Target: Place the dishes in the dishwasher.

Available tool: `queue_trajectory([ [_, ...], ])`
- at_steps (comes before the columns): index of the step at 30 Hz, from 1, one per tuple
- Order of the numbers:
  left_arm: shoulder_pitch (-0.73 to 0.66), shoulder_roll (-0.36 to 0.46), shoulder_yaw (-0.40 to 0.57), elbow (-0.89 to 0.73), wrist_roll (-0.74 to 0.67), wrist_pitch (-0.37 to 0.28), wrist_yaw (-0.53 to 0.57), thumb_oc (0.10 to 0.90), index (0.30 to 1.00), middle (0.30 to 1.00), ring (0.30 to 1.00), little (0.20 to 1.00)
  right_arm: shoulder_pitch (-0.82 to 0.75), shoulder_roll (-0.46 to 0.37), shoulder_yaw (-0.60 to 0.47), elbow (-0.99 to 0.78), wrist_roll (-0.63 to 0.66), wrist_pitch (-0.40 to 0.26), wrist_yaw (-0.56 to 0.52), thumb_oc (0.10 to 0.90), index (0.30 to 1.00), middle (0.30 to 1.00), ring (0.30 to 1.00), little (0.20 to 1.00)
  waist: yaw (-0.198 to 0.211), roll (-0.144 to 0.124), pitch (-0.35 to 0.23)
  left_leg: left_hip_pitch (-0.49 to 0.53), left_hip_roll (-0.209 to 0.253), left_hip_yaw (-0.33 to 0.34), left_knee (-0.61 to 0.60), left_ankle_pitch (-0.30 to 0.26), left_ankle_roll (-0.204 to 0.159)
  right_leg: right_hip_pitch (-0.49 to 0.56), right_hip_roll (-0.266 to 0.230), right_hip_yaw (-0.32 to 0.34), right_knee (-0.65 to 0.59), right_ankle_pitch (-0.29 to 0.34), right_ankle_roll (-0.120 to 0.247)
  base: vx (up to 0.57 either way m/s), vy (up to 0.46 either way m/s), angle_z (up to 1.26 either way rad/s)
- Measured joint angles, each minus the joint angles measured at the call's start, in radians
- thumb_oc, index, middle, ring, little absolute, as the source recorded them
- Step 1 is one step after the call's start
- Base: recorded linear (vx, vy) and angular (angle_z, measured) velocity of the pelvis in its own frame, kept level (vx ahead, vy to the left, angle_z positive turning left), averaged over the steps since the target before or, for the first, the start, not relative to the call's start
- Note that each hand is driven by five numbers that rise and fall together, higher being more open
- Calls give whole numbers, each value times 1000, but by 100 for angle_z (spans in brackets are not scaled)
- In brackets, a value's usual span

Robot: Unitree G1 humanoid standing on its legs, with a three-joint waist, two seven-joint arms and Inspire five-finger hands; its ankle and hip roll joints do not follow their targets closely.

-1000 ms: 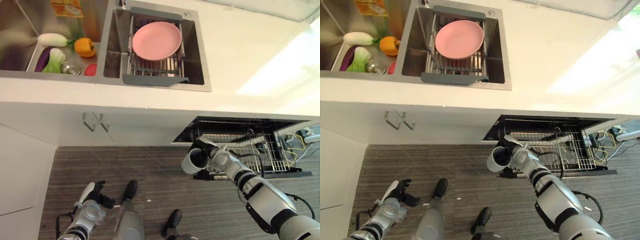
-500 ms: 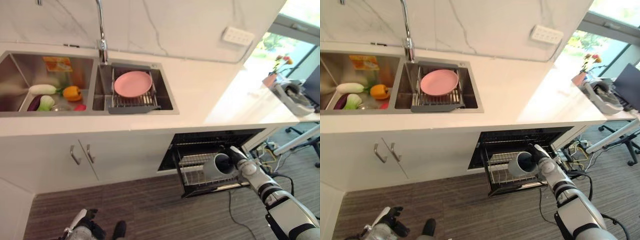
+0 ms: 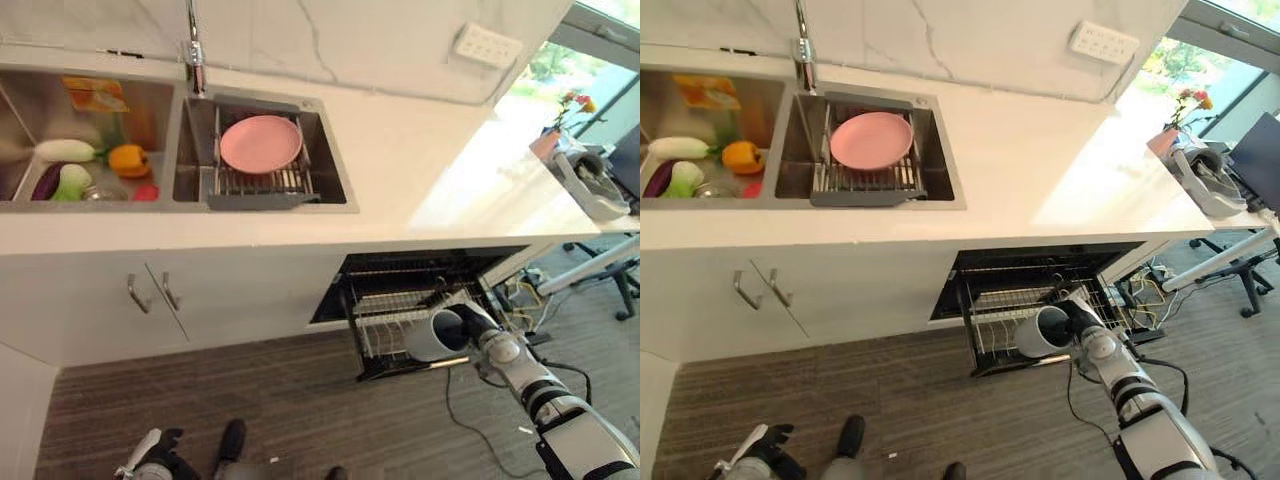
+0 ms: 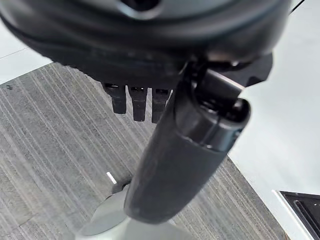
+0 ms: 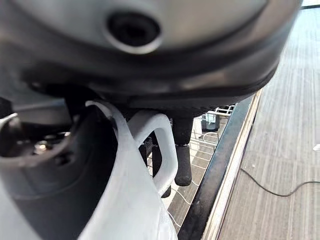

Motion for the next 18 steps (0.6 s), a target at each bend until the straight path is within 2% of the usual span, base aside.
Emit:
queue_trajectory([
  [1, 0, 6, -2, -2, 0, -4, 1, 800, 900, 900, 900, 900, -15, -5, -2, 4, 1, -4, -1, 530, 495, 495, 495, 495, -3, 0, 1, -9, 2, 0, 0, -4, -6, -13, 0, 0, 0, 0, 1, -16, 34, -6],
  [2, -4, 15, -1, 2, 1, -2, 1, 800, 900, 900, 900, 900, -43, -12, -9, 12, 1, -4, -3, 579, 568, 568, 568, 568, -7, 4, 6, -20, 0, 3, 0, 2, -1, -26, -2, 4, 0, 12, -2, -16, 37, -3],
  [3, -14, 18, 0, 2, 1, -2, 1, 800, 900, 900, 900, 900, -60, -11, -7, 32, -18, 1, -23, 660, 691, 691, 691, 691, -3, 16, 15, -25, -2, 3, 0, 5, 3, -28, -4, 5, 0, 13, 0, -7, 33, 0],
  [4, -24, 17, 0, -1, 1, -4, 2, 800, 900, 900, 900, 900, -66, -9, -8, 43, -21, 10, -37, 800, 900, 900, 900, 900, 5, 32, 26, -25, -5, 1, 0, 4, 2, -28, -8, 3, 0, 14, 1, 2, 20, 4],
  [5, -24, 17, 0, -1, 1, -4, 2, 800, 900, 900, 900, 900, -66, -9, -8, 43, -21, 10, -37, 800, 900, 900, 900, 900, 5, 32, 26, -25, -5, 1, 0, 4, 2, -28, -8, 3, 0, 14, 1, 5, 19, 4],
  [7, -32, 17, 0, -18, 1, -18, 4, 800, 900, 900, 900, 900, -74, -5, -9, 71, -25, 28, -45, 800, 900, 900, 900, 900, 24, 66, 50, -28, -10, 0, 0, 4, 3, -30, -13, 1, 0, 16, 3, -1, 13, 2],
  [9, -34, 14, 1, -18, 2, -16, 12, 800, 900, 900, 900, 900, -77, 1, 1, 69, -40, 29, -52, 800, 900, 900, 900, 900, 27, 116, 76, -29, -15, -1, 0, 9, 10, -30, -16, -1, 4, 18, 4, -6, 23, 4],
  [10, -32, 14, 1, -17, 2, -10, 22, 800, 900, 900, 900, 900, -77, 5, 10, 71, -41, 29, -57, 800, 900, 900, 900, 900, 28, 124, 73, -28, -15, -1, 0, 9, 10, -29, -16, -2, 5, 18, 4, 0, 0, 0],
  [13, -33, 14, -1, -19, 3, -13, 31, 800, 900, 900, 900, 900, -78, 11, 9, 76, -41, 33, -58, 800, 900, 900, 900, 900, 29, 123, 74, -23, -14, -2, 1, 9, 10, -21, -14, -4, 5, 18, 4, -15, 18, 5],
  [18, -64, 16, -3, -20, 7, -16, 33, 800, 900, 900, 900, 900, -81, 10, -2, 83, -39, 38, -73, 800, 900, 900, 900, 900, 25, 102, 73, -1, -14, -3, 0, 7, 7, 1, -15, -4, 3, 14, 4, 0, 0, 0],
])
